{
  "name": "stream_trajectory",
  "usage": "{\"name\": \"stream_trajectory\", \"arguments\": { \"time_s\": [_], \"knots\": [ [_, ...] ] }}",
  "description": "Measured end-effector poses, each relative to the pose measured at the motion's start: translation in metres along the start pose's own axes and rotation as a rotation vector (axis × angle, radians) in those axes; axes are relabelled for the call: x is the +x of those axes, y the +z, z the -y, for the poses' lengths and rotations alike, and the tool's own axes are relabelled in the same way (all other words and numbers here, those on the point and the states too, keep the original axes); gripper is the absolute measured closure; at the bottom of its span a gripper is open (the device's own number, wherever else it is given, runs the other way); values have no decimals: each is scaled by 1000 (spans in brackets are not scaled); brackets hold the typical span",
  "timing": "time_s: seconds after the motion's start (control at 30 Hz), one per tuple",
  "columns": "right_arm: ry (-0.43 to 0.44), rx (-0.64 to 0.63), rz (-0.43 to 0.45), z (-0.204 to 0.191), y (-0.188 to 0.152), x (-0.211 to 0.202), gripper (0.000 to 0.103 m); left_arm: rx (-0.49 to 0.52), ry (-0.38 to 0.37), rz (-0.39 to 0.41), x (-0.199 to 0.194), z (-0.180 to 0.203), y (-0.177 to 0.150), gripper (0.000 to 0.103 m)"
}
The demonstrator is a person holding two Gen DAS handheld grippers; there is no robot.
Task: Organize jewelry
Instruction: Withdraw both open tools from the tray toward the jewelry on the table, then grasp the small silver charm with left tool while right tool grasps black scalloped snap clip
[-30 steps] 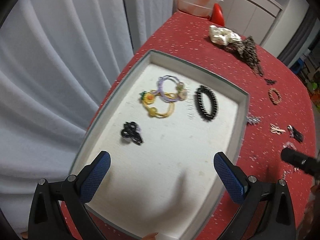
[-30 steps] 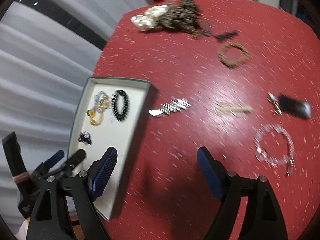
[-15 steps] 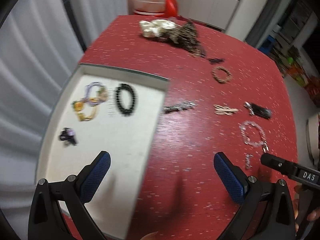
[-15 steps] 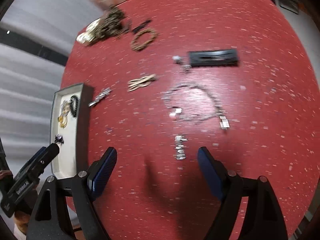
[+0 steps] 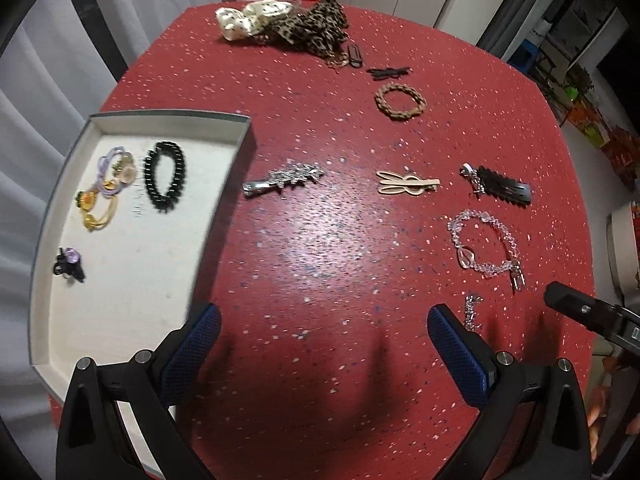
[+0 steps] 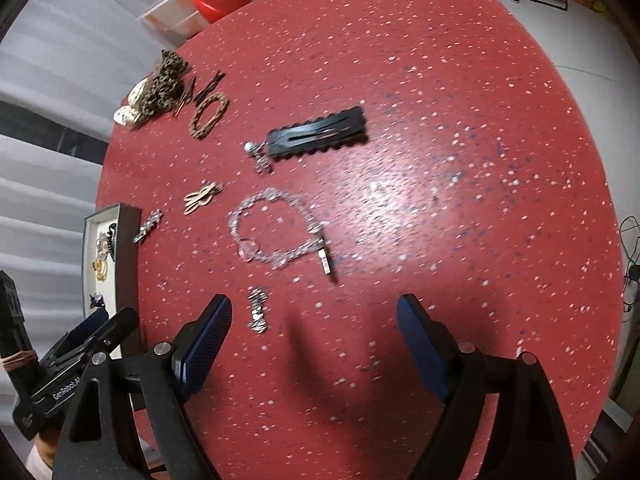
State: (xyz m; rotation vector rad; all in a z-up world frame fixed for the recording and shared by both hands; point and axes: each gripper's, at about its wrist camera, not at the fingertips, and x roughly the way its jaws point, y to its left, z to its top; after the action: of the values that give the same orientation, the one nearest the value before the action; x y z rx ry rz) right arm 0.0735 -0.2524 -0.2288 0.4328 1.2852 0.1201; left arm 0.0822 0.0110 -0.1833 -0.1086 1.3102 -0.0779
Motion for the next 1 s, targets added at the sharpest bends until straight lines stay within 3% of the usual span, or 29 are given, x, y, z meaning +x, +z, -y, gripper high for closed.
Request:
{"name": "stream_trajectory", "arguments": {
  "time_s": [0.03,0.37,0.53,0.67,1.0],
  "knots": [
    [-2,-2,1,2,1,0,0,-1,-3,-3,3,3,1,0],
    [-40,-52,-23,11,19,8,0,4,-10,-27,20,24,5,0],
    [-86,-89,-18,16,35,10,0,40,-53,-37,24,41,-4,0],
    [-132,-176,-1,14,51,13,0,85,-71,-54,29,58,-15,0],
    [-167,-418,2,0,76,29,0,56,-74,-54,39,80,-20,0]
  ]
}}
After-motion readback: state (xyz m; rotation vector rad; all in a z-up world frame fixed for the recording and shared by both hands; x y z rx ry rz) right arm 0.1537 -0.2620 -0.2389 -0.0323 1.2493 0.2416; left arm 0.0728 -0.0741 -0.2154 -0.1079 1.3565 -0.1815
